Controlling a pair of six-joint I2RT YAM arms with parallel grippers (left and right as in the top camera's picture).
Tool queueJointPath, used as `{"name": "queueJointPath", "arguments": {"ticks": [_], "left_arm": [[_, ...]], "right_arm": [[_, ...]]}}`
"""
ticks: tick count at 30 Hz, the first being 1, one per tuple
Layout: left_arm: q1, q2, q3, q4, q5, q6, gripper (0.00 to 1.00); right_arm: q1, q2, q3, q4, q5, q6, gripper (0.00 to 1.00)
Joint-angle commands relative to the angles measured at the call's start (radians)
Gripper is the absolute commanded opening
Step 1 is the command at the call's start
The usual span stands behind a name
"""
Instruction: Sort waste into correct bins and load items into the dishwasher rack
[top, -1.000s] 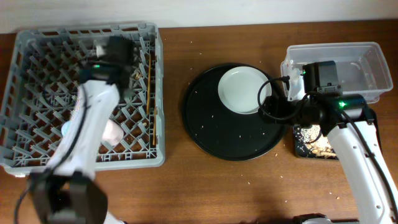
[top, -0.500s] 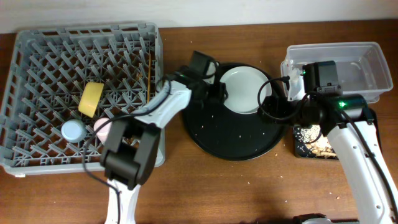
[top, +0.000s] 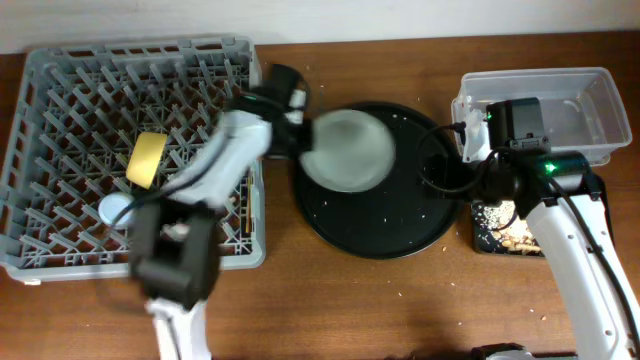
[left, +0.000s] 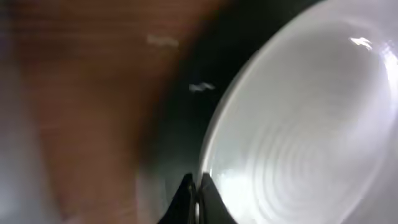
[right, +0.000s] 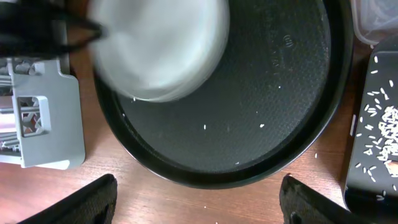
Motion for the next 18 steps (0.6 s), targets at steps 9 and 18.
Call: {"name": "queueJointPath", "arguments": {"ticks": [9,18], "left_arm": [[0.159,-0.441,0.011,-0.325,-1.053,0.169,0.0],[0.106,-0.332,-0.054,-0.332,-1.192,0.074,0.0]], "right_arm": [[-0.007,-0.004,0.006,0.003,-0.005,-0.002,0.85],[-0.007,-0.004,0.006,0.003,-0.005,-0.002,0.85]]}}
